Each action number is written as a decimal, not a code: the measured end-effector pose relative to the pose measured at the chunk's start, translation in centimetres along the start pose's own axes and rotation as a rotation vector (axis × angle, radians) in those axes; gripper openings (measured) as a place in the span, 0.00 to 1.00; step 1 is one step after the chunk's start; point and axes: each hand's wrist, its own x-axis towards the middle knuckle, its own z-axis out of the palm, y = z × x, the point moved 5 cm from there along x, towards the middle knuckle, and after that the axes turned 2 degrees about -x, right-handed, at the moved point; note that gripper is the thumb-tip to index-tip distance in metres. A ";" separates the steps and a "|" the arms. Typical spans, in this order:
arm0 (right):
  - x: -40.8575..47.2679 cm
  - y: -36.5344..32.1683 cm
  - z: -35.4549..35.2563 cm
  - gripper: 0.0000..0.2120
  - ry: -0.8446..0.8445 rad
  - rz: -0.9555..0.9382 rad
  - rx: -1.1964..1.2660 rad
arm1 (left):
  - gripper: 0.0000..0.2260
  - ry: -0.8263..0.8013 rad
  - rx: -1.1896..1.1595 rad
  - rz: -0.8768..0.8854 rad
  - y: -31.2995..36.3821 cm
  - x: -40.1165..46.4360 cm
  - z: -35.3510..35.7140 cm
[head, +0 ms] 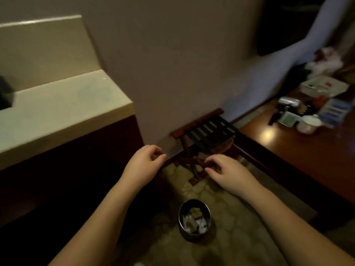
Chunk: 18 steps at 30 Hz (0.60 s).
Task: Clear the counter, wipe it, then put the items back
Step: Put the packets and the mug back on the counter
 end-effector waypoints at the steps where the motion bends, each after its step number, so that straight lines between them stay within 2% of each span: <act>1: -1.2 2.3 0.1 0.16 -0.006 0.038 -0.008 | 0.09 -0.040 0.010 0.026 1.1 0.2 1.8; 7: -7.7 13.8 0.1 0.17 -0.062 0.320 0.024 | 0.09 -0.257 0.074 0.200 7.6 2.1 11.7; 11: -11.4 19.9 -0.4 0.16 -0.038 0.504 0.069 | 0.10 -0.392 0.101 0.288 11.6 3.4 18.1; 18: -14.4 29.7 -0.9 0.17 0.000 0.755 0.124 | 0.12 -0.534 0.118 0.364 17.1 6.9 27.9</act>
